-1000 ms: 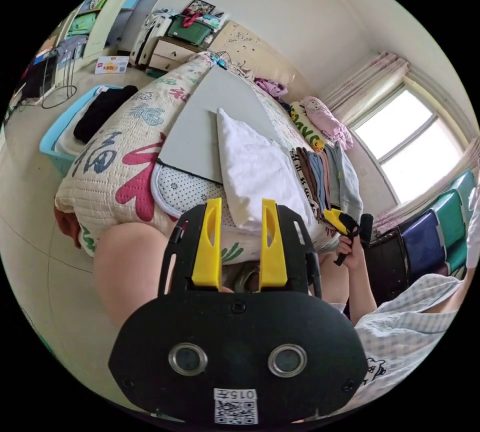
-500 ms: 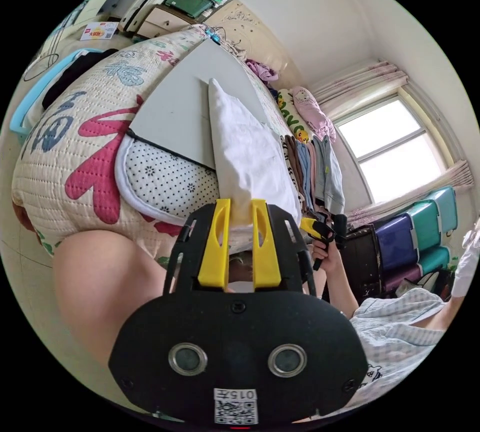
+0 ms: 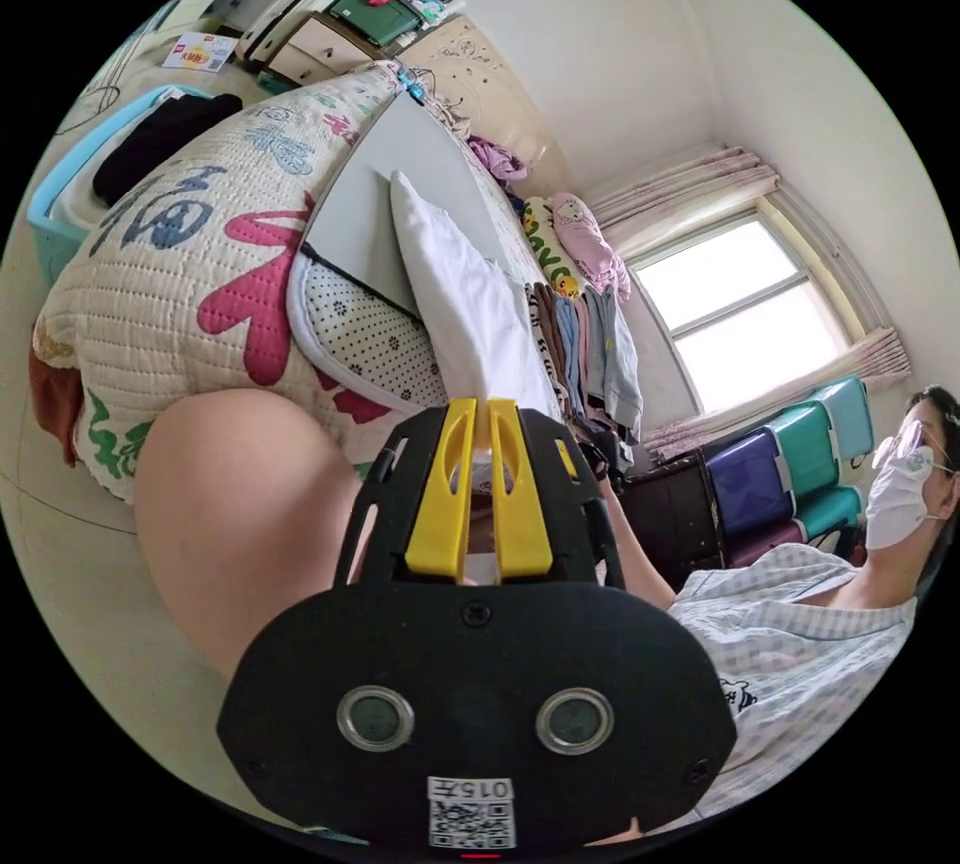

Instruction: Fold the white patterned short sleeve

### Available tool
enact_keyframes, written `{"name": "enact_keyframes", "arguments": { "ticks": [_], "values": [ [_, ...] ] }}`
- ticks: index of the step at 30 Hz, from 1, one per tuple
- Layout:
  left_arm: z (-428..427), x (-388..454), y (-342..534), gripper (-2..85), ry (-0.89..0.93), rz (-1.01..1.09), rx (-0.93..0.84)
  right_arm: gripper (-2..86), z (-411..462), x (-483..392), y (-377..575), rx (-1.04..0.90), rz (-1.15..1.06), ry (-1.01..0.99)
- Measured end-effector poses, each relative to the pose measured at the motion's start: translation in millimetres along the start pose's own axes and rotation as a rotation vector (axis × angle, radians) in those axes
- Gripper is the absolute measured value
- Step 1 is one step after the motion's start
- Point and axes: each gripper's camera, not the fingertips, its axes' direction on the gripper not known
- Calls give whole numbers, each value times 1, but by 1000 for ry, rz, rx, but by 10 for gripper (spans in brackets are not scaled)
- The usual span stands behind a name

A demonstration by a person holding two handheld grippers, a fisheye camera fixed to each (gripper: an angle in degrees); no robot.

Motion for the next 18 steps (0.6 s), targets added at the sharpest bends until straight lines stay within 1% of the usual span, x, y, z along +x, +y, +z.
{"name": "enact_keyframes", "arguments": {
  "ticks": [3,5,8,14,18],
  "values": [
    [0,0,3,0,-13,20,3,58,12,-15,19,9,-7,-11],
    [-2,3,1,-1,1,49,5,47,18,-36,41,42,-55,-51],
    [-11,23,-3,-2,66,151,37,39,20,-68,72,107,-142,-91],
    [-26,111,-15,-2,246,423,91,31,1,-156,141,330,-333,-231],
    [-19,178,-21,-2,393,566,105,28,-13,-233,203,466,-488,-213]
  ]
}}
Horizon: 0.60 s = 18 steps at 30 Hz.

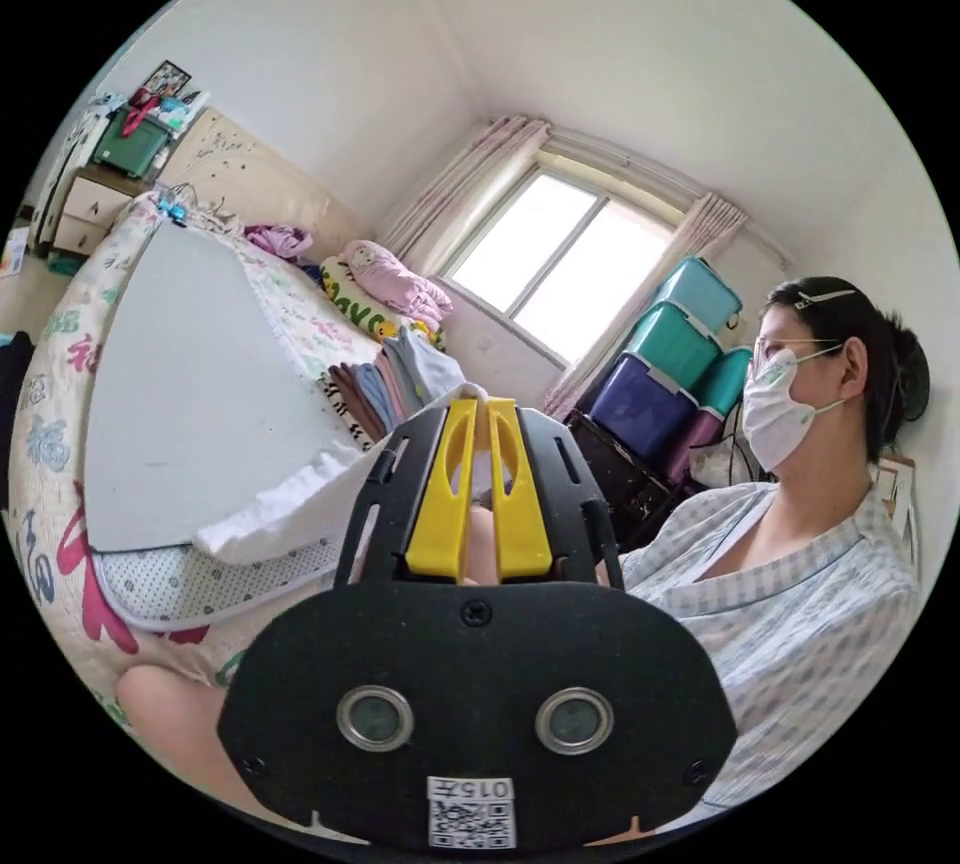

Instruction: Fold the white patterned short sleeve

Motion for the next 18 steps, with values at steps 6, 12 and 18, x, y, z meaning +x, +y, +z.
{"name": "enact_keyframes", "arguments": {
  "ticks": [6,12,18],
  "values": [
    [91,50,-34,-2,272,103,-22,24,-36,-129,44,223,-206,109],
    [246,68,-52,-2,516,43,-90,22,-50,-231,85,404,-381,469],
    [420,67,-64,-1,645,-51,-219,23,-15,-278,92,452,-520,980]
  ]
}}
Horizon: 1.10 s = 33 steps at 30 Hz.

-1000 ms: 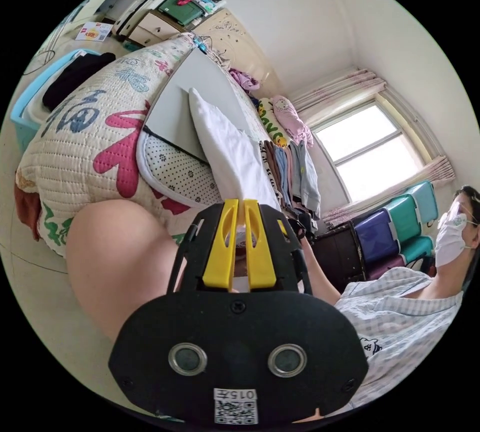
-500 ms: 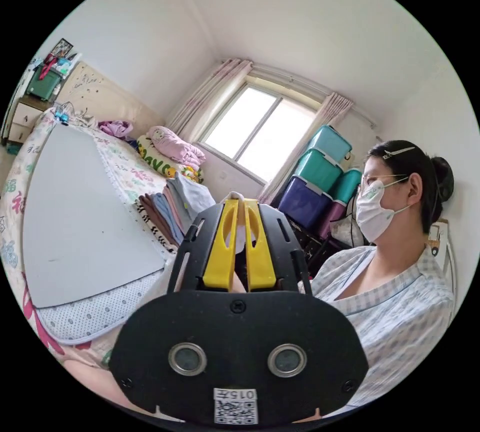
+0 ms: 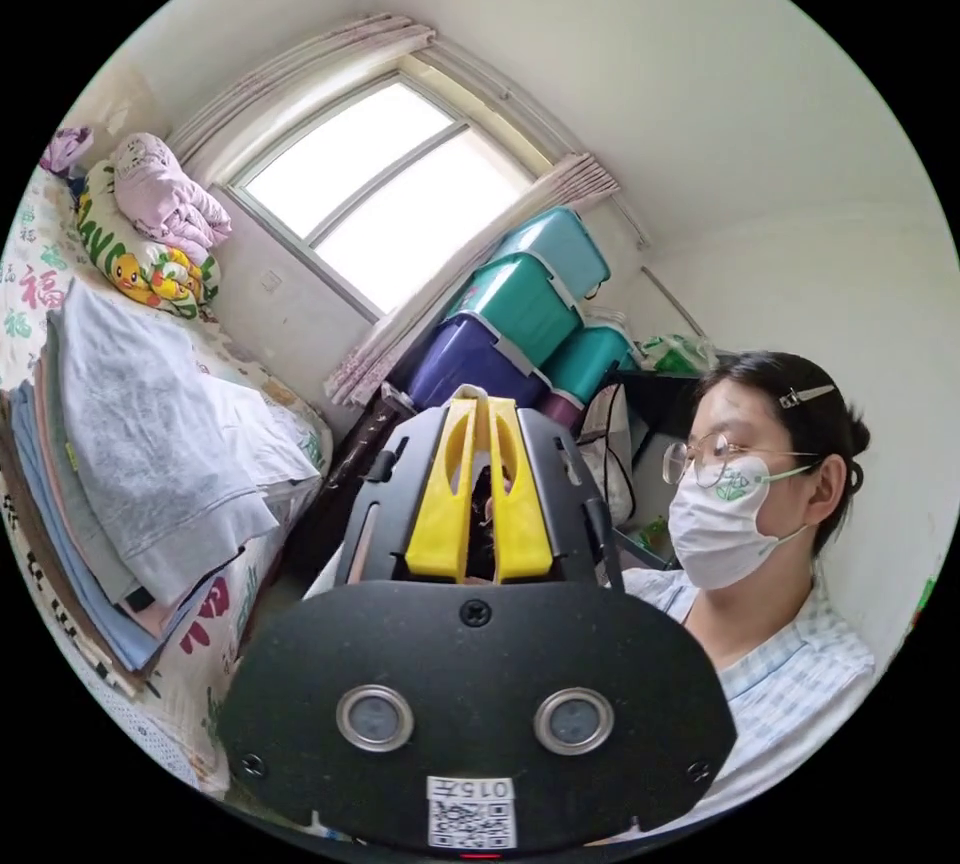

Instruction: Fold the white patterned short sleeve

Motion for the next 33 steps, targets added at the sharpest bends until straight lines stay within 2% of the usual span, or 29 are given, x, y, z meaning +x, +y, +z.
{"name": "enact_keyframes", "arguments": {
  "ticks": [6,17,21,23,26,27,29,31,33],
  "values": [
    [98,-76,-27,-1,6,-8,-80,22,33,-26,12,-21,-49,224],
    [199,-179,-82,1,-97,24,-145,22,165,-25,10,-171,-82,400],
    [234,-241,-111,7,-195,-22,-150,25,241,4,-3,-273,-64,452],
    [251,-278,-123,13,-255,-47,-145,31,307,38,-3,-381,-33,521],
    [287,-349,-141,43,-446,-68,-165,47,397,100,10,-525,59,638],
    [295,-369,-141,57,-571,-94,-178,51,412,110,15,-566,80,668],
    [292,-378,-134,64,-561,-99,-169,79,439,121,29,-610,129,745],
    [271,-349,-113,63,-504,7,-128,79,433,94,36,-535,60,644],
    [249,-316,-92,60,-561,105,-136,72,420,58,47,-481,-18,554]
  ]
}}
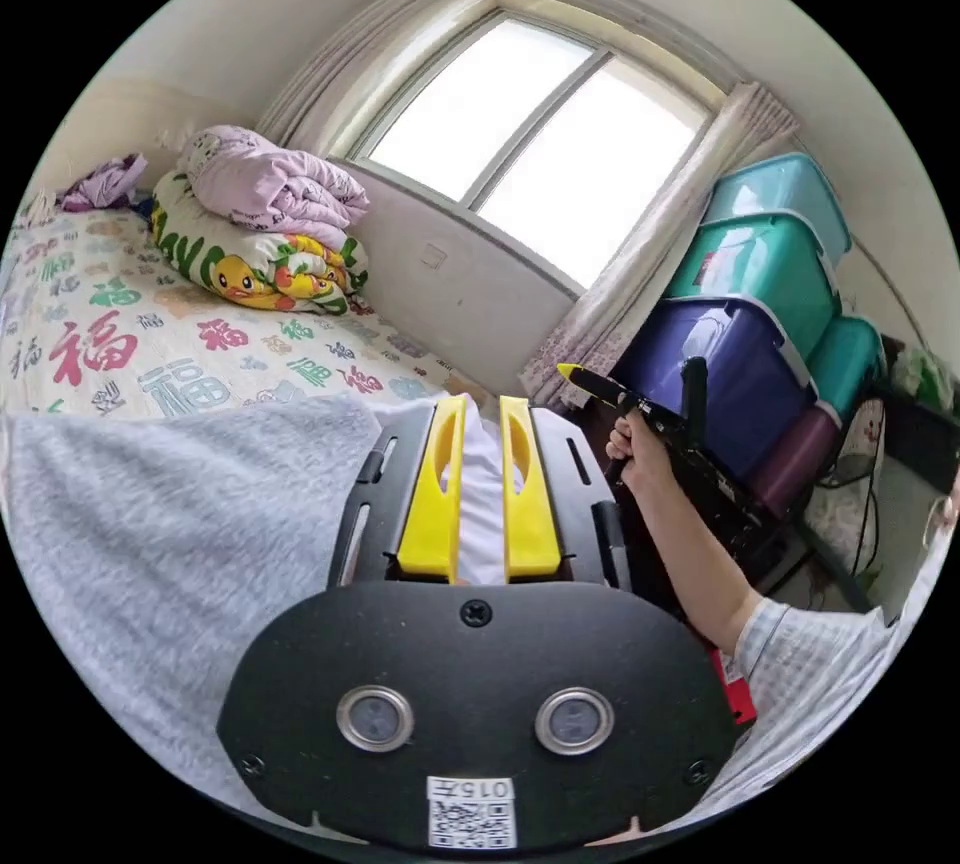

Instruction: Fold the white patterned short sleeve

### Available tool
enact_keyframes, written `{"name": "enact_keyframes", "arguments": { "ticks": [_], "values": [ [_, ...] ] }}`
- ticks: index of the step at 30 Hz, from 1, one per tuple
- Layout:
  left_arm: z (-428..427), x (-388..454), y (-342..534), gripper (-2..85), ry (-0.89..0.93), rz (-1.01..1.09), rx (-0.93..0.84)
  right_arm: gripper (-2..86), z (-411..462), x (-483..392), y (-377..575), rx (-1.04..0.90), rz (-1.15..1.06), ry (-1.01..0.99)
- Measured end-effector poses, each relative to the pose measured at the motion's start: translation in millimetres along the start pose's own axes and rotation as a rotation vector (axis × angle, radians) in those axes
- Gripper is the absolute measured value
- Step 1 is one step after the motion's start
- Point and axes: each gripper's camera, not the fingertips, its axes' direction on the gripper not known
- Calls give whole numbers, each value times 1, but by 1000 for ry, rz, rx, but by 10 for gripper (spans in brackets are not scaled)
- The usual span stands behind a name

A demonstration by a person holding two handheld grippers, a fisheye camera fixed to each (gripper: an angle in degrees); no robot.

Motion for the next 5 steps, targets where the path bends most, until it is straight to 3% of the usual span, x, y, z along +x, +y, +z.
{"name": "enact_keyframes", "arguments": {
  "ticks": [5],
  "values": [
    [-96,35,90,56,-144,79,-9,61,-65,-64,90,45,-210,-302]
  ]
}}
